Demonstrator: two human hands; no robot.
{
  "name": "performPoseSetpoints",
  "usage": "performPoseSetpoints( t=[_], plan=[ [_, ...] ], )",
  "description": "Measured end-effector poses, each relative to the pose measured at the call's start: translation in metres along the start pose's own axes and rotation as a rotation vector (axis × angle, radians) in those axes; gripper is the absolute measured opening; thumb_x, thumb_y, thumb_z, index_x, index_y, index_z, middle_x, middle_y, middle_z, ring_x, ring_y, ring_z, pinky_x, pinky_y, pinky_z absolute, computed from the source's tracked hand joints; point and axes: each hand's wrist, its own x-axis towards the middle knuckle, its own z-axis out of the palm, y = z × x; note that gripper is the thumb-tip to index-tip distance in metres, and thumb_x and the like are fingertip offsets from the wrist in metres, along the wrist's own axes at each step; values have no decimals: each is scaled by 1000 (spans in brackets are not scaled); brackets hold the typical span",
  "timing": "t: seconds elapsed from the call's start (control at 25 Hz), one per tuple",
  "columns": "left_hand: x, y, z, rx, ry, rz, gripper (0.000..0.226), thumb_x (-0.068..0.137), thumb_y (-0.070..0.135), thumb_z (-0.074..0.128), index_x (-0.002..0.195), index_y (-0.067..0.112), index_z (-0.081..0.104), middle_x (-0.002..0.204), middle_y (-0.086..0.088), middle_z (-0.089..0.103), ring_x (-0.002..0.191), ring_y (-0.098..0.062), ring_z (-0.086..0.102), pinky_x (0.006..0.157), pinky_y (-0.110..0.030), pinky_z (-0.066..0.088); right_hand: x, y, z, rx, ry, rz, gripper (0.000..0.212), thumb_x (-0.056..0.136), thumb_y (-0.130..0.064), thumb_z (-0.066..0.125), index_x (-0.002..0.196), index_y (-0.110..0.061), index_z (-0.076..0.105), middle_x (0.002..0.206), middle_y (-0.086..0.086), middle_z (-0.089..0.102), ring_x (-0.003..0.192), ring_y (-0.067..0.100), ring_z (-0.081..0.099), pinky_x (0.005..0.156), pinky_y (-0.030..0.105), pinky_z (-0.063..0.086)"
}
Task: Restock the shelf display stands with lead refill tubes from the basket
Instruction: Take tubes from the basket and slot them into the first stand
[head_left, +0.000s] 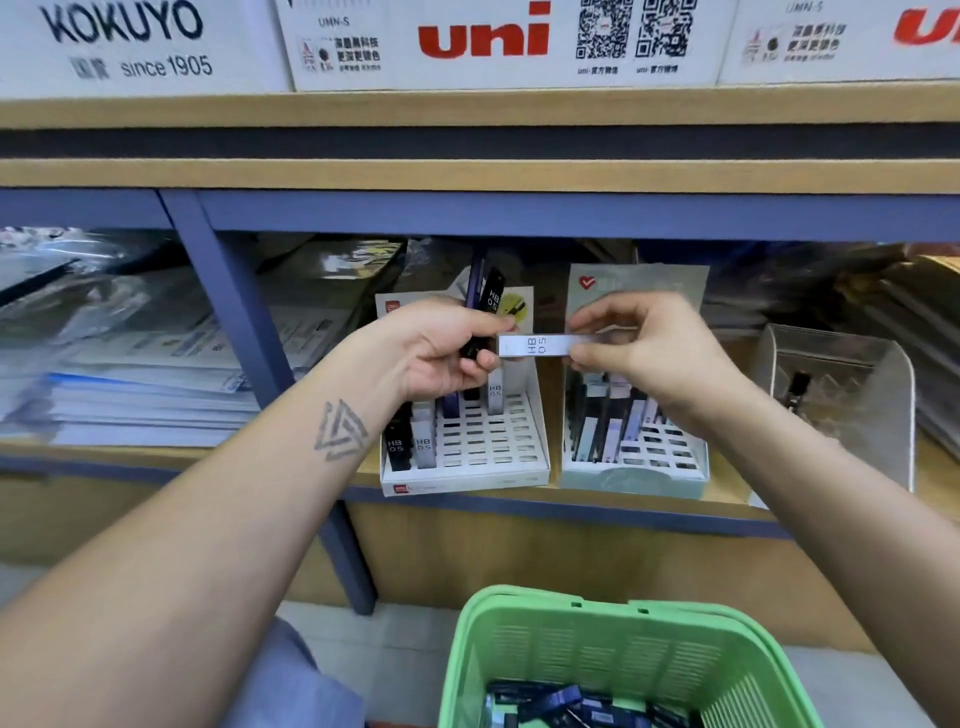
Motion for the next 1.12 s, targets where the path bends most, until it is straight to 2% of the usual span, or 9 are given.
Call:
performPoseSetpoints(
  t=[0.16, 0.28, 0.4, 0.48, 0.56, 0.64, 0.8, 0.96, 1.12],
  plan=[
    [-12, -4, -29, 42, 120, 37, 18, 103, 15, 51, 87, 8, 57, 75, -4, 55, 41, -4, 38, 35, -10, 23, 7, -19, 44, -317, -148, -103, 17, 84, -12, 80, 98, -20, 78, 86, 0, 75, 81, 19, 71, 80, 37, 59],
    [-18, -3, -44, 49, 150, 63, 23, 105, 16, 47, 86, 7, 57, 71, -4, 52, 41, -4, 36, 35, -11, 21, 16, -28, 72, -383, -264, -150, 8, 83, -17, 79, 89, -23, 76, 77, -2, 73, 71, 15, 68, 74, 40, 59],
    [-21, -2, -58, 53, 178, 46, 28, 106, 21, 45, 83, 9, 55, 69, -1, 45, 35, -2, 32, 32, -11, 17, 29, -24, 92, -452, -195, -135, 5, 84, -20, 77, 81, -22, 73, 74, -5, 70, 71, 13, 66, 68, 31, 55],
    [-22, 0, -66, 66, 212, 25, 30, 105, 27, 46, 83, 10, 57, 66, 1, 40, 36, -3, 30, 32, -13, 16, 35, -13, 101, -503, -88, -117, 10, 86, -16, 73, 93, -19, 67, 78, -6, 67, 73, 14, 62, 63, 25, 48],
    [-24, 1, -69, 39, 183, 7, 29, 104, 29, 45, 89, 8, 59, 65, 2, 40, 41, -5, 31, 33, -15, 19, 36, 2, 105, -533, -6, -110, 28, 87, -10, 68, 109, -22, 54, 83, -2, 63, 77, 18, 62, 63, 29, 47],
    [-26, 1, -70, 13, 146, 9, 28, 104, 28, 44, 97, 5, 59, 66, 1, 42, 44, -6, 32, 35, -16, 20, 34, 16, 109, -563, 13, -123, 34, 90, -11, 63, 116, -26, 49, 83, 0, 64, 77, 22, 63, 69, 36, 53],
    [-24, -1, -68, 26, 154, 22, 29, 105, 26, 43, 94, 4, 59, 65, 0, 43, 43, -6, 33, 37, -15, 20, 31, 33, 112, -534, 88, -155, 16, 100, -24, 57, 115, -24, 59, 90, 4, 72, 81, 26, 67, 76, 43, 56],
    [-23, -3, -68, -1, 158, 17, 29, 105, 27, 43, 95, 5, 60, 66, -1, 46, 46, -7, 37, 38, -15, 24, 32, 34, 116, -554, 106, -201, 17, 99, -20, 62, 110, -13, 73, 101, 9, 74, 92, 27, 67, 82, 40, 55],
    [-24, -4, -66, 8, 161, 16, 28, 106, 27, 43, 100, 4, 59, 68, -1, 47, 50, -7, 39, 39, -14, 27, 29, 38, 112, -619, 126, -243, 18, 98, -19, 63, 112, -16, 74, 107, 6, 75, 100, 29, 68, 85, 39, 54]
  ],
)
